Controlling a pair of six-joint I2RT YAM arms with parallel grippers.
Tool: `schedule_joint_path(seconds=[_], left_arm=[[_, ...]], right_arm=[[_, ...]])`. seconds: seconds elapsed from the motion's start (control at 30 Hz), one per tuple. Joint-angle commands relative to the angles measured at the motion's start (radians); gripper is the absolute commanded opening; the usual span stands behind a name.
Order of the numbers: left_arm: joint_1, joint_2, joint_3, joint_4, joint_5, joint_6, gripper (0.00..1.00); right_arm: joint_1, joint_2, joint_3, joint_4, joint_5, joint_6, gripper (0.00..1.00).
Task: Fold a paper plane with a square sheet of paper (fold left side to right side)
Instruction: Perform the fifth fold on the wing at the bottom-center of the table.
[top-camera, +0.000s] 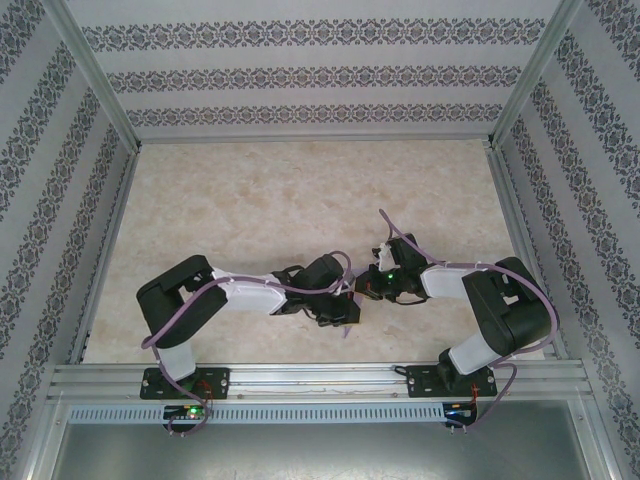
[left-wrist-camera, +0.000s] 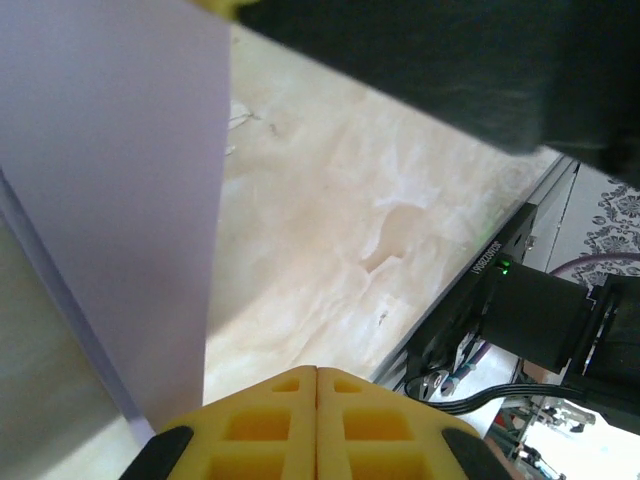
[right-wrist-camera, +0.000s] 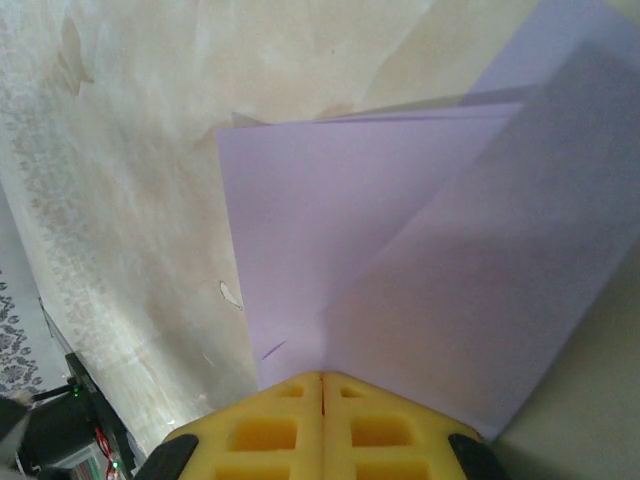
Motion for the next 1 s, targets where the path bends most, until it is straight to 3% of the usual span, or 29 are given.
schedule_joint_path(seconds=[0.0,0.57,0.97], left_arm=[[-0.004,0.014,-0.014,0.079,0.023,-0.038,0.06],[-0.017,0.067,-0.08,0.199,0.022,-0.1,0.06],[-0.034,0.085,-0.076,0.168,0.001,-0.089,0.07]], right_arm=[[0.015,0.061,-0.032,-0.127,0.156,-0.031,0.0],[0.02,0.076,-0.02,-0.148,0.166,-0.042,0.0],[0.021,0.081,-0.018,-0.157,0.175,-0.045,0.0]])
